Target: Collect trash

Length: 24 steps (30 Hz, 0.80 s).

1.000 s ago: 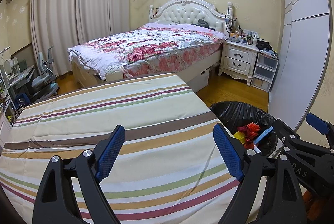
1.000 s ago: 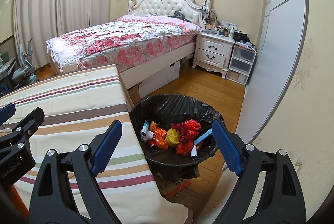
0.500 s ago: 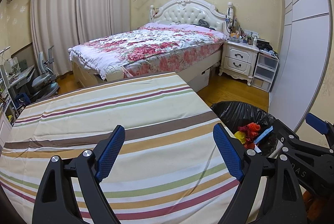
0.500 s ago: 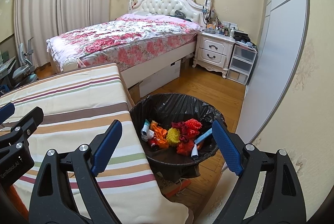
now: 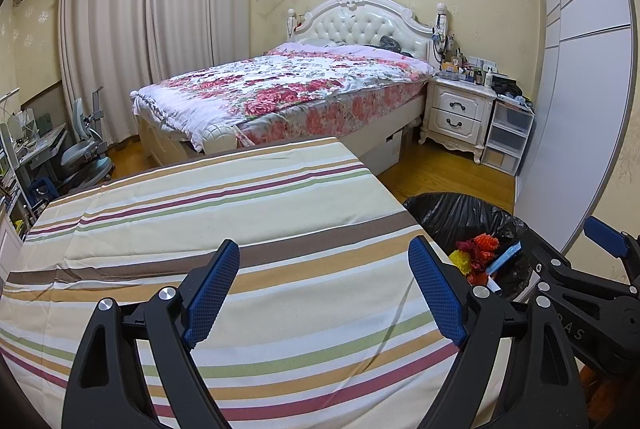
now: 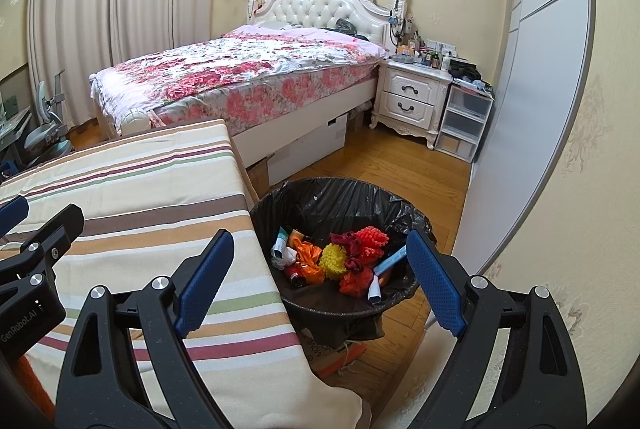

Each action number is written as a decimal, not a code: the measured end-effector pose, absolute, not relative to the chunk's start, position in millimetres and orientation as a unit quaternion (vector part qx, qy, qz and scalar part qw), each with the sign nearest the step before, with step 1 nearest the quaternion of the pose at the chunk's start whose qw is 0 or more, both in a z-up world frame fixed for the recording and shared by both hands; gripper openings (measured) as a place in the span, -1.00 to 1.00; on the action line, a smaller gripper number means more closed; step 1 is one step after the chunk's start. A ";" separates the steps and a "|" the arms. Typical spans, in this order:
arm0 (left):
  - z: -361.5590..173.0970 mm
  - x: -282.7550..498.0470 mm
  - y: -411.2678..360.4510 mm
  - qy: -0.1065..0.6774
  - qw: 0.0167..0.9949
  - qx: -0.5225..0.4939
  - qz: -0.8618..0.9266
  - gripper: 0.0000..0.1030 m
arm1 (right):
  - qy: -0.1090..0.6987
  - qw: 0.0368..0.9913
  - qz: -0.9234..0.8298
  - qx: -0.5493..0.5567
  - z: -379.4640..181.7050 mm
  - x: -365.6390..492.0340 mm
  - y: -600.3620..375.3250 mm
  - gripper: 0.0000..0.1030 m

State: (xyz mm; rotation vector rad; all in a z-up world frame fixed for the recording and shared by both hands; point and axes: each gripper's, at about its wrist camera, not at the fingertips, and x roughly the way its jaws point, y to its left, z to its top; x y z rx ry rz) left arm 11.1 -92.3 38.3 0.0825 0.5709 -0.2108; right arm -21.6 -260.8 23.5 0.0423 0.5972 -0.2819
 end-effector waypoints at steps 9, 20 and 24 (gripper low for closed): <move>38.6 10.0 -90.1 0.279 0.954 0.039 -0.104 0.62 | 0.293 0.946 -0.138 0.020 23.8 -21.5 -260.6 0.67; 40.3 5.7 -90.7 0.265 0.958 0.044 -0.097 0.62 | 0.294 0.945 -0.138 0.020 22.7 -21.1 -259.6 0.67; 39.5 5.5 -91.3 0.265 0.958 0.042 -0.101 0.62 | 0.294 0.946 -0.137 0.019 21.7 -21.2 -259.1 0.67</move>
